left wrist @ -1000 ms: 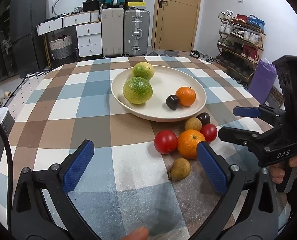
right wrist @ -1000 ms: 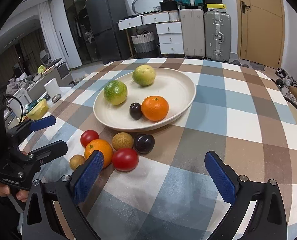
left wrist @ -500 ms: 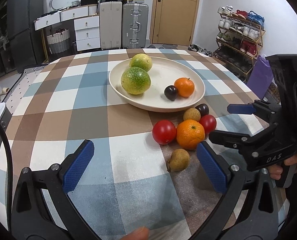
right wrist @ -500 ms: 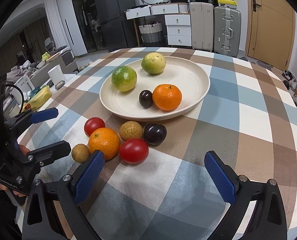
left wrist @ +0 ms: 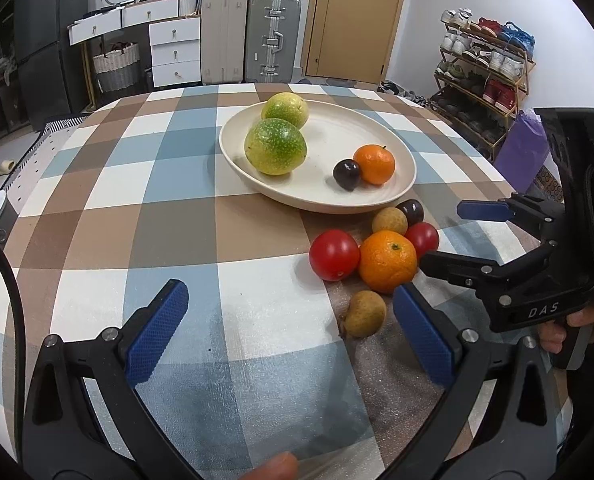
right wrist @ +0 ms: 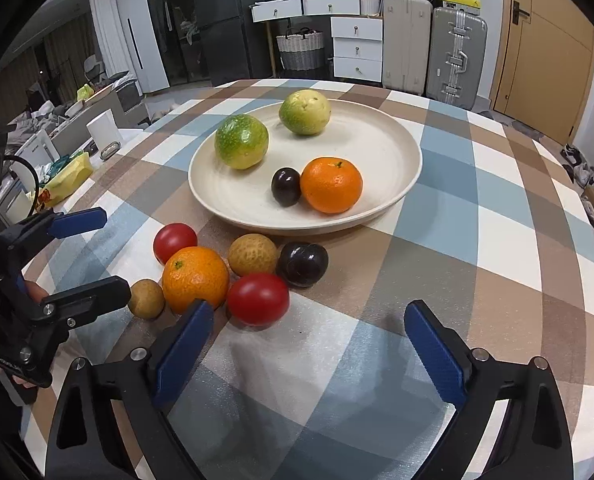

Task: Organize fruits
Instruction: 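Withdraw both open tools from the plate, then grasp the red tomato with the right tool while the left tool grasps the small brown kiwi, then carry the kiwi with the left tool while the right tool carries the tomato to the plate, then lower the kiwi and tomato onto the plate and open both tools, then withdraw both open tools back toward the loose fruits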

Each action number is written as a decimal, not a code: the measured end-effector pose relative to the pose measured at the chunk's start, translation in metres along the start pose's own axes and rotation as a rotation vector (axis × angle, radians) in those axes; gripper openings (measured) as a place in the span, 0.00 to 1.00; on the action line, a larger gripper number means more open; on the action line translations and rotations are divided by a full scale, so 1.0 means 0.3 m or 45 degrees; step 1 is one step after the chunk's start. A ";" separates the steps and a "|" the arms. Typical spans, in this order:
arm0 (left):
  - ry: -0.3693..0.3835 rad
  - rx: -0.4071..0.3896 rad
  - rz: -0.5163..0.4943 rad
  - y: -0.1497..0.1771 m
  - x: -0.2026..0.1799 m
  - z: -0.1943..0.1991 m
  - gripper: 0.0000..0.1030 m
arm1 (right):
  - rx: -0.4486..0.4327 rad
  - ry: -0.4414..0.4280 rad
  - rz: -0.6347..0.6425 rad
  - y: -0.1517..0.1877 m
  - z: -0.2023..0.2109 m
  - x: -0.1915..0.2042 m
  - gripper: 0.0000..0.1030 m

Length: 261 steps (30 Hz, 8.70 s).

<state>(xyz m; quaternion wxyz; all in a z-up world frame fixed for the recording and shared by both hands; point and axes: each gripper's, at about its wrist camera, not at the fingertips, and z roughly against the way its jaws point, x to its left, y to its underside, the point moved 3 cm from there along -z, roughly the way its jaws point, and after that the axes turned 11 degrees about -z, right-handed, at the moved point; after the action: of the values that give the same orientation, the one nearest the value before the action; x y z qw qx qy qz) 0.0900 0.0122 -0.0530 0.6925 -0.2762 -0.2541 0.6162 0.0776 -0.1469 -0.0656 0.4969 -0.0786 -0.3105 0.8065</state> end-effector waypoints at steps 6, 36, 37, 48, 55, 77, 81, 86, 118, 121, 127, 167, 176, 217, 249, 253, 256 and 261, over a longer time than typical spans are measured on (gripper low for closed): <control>0.003 0.011 0.003 0.001 0.003 -0.006 0.99 | 0.037 0.003 0.017 0.003 -0.022 0.007 0.92; 0.033 0.050 -0.024 0.004 -0.020 -0.024 0.99 | 0.021 -0.106 0.105 0.020 -0.004 0.087 0.32; 0.030 0.052 -0.031 0.005 -0.023 -0.025 0.99 | 0.021 -0.107 0.106 0.023 -0.002 0.088 0.32; 0.043 0.117 -0.099 0.014 -0.065 -0.053 0.94 | -0.071 -0.146 0.063 0.007 0.051 0.067 0.32; 0.106 0.126 -0.151 0.020 -0.094 -0.060 0.67 | -0.072 -0.145 0.039 0.001 0.049 0.051 0.32; 0.226 0.052 -0.161 0.021 -0.109 -0.017 0.23 | -0.083 -0.164 0.013 0.012 0.061 0.044 0.32; 0.230 0.019 -0.111 0.012 -0.080 0.000 0.23 | -0.081 -0.168 0.006 0.012 0.059 0.039 0.32; 0.211 -0.027 -0.083 -0.003 -0.060 0.028 0.23 | -0.114 -0.186 -0.004 0.006 0.077 0.034 0.32; 0.071 -0.248 -0.033 -0.229 0.033 0.050 0.23 | -0.248 -0.158 -0.027 -0.125 0.155 -0.022 0.32; 0.056 -0.250 -0.033 -0.246 0.035 0.036 0.23 | -0.266 -0.156 -0.048 -0.148 0.160 -0.034 0.32; 0.050 -0.245 -0.046 -0.282 0.028 -0.006 0.23 | -0.294 -0.162 -0.082 -0.195 0.155 -0.049 0.32; 0.055 -0.169 -0.120 -0.370 -0.032 -0.252 0.24 | -0.234 -0.133 -0.229 -0.260 -0.042 -0.156 0.36; 0.055 -0.169 -0.114 -0.362 -0.028 -0.244 0.24 | -0.274 -0.110 -0.196 -0.242 -0.007 -0.145 0.48; -0.046 -0.071 -0.064 -0.115 0.045 -0.044 0.99 | -0.092 -0.071 -0.048 -0.091 0.003 -0.097 1.00; -0.017 0.076 -0.047 -0.079 0.070 -0.114 0.99 | 0.021 0.002 0.027 -0.067 -0.047 -0.083 1.00; -0.018 0.072 -0.020 -0.081 0.086 -0.113 0.99 | 0.022 -0.006 0.025 -0.068 -0.047 -0.083 1.00; -0.018 0.072 -0.025 -0.082 0.086 -0.116 0.99 | 0.029 -0.002 0.034 -0.064 -0.052 -0.078 0.99; -0.036 0.062 -0.017 -0.082 0.091 -0.106 0.99 | 0.037 -0.022 0.052 -0.062 -0.055 -0.064 0.84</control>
<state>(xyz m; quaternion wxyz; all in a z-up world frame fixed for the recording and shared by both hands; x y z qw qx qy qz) 0.1327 0.0350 -0.0585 0.6994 -0.2489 -0.2508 0.6213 0.1083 -0.1506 -0.0715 0.4786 -0.0709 -0.3014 0.8216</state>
